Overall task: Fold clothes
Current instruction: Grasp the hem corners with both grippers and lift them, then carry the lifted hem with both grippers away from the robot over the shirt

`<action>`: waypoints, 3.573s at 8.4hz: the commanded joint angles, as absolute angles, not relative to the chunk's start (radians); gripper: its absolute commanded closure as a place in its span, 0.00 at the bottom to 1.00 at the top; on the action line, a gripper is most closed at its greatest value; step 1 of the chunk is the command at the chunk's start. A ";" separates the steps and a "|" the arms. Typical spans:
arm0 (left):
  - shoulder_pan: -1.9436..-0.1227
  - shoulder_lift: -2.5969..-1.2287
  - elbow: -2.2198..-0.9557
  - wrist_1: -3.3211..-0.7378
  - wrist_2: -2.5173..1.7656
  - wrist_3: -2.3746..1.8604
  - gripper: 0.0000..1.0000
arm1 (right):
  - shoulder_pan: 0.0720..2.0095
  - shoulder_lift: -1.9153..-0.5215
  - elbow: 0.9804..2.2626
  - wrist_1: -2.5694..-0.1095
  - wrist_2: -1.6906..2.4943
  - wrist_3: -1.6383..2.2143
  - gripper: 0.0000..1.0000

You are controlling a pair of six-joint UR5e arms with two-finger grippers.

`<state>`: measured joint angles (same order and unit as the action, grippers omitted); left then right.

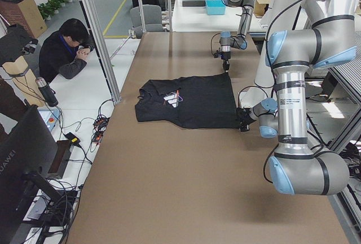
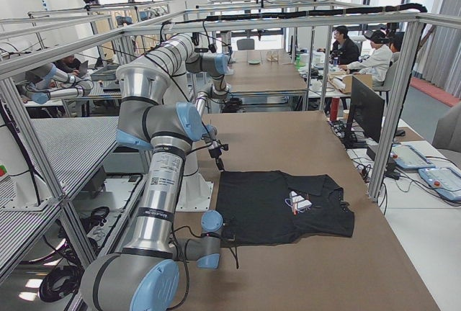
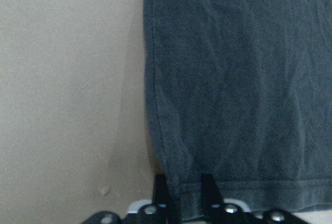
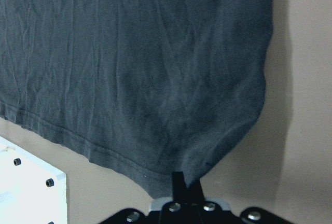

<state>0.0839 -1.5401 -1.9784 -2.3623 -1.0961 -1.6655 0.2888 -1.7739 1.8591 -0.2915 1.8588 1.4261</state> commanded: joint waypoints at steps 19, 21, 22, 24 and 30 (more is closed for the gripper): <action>-0.121 -1.302 -2.281 -2.974 -1.761 -1.693 1.00 | 0.764 -1.665 1.819 0.368 2.601 2.076 1.00; -0.275 -1.304 -2.280 -2.971 -1.779 -1.701 1.00 | 0.825 -1.609 1.723 0.362 2.540 2.033 1.00; -0.328 -1.308 -2.272 -2.961 -1.816 -1.706 1.00 | 0.856 -1.605 1.717 0.345 2.539 2.017 1.00; -0.470 -1.371 -2.215 -2.913 -1.866 -1.706 1.00 | 0.941 -1.496 1.717 0.202 2.543 2.002 1.00; -0.787 -1.729 -1.850 -2.793 -1.980 -1.752 1.00 | 0.942 -1.407 1.715 -0.121 2.384 1.767 1.00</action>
